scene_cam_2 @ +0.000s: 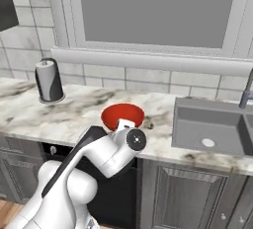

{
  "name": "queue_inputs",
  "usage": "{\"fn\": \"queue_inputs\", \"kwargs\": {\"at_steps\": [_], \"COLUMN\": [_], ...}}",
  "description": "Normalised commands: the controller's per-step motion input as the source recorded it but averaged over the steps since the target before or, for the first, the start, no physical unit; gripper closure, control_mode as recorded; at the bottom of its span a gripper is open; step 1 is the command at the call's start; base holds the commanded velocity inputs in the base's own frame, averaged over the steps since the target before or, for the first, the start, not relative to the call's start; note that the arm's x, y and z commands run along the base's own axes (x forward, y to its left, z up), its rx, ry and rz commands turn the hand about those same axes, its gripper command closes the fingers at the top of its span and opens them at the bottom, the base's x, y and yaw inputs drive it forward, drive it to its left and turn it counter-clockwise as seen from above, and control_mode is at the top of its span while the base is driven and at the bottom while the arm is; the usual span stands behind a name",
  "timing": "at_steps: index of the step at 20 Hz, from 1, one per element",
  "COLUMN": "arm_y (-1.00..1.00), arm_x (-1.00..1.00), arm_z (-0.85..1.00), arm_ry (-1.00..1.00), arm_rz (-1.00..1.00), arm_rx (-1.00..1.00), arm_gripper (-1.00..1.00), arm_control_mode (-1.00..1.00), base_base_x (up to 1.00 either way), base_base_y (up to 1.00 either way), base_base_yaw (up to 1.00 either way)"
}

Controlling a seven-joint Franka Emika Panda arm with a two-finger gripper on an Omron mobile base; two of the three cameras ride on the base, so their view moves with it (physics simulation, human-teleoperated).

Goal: Gather the eggs and milk located in the vicinity of the sink area and place them right next to the bowl.

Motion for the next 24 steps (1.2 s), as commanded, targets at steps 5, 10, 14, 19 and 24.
{"fn": "queue_inputs", "kwargs": {"at_steps": [5, 10, 14, 19, 24], "arm_y": [0.0, 0.0, 0.0, 0.0, 0.0], "arm_x": [0.0, 0.0, 0.0, 0.0, 0.0], "arm_z": [0.0, 0.0, 0.0, 0.0, 0.0], "arm_ry": [0.0, 0.0, 0.0, 0.0, 0.0], "arm_rz": [0.0, 0.0, 0.0, 0.0, 0.0], "arm_rx": [0.0, 0.0, 0.0, 0.0, 0.0], "arm_gripper": [1.0, 1.0, 1.0, 1.0, 1.0], "arm_control_mode": [1.0, 1.0, 1.0, 1.0, 1.0], "base_base_x": [0.24, 0.16, 0.34, 0.58, 0.62], "base_base_y": [-0.28, -0.34, -0.34, -0.2, -0.02], "base_base_yaw": [-0.06, -0.09, -0.1, -0.08, -0.05]}}
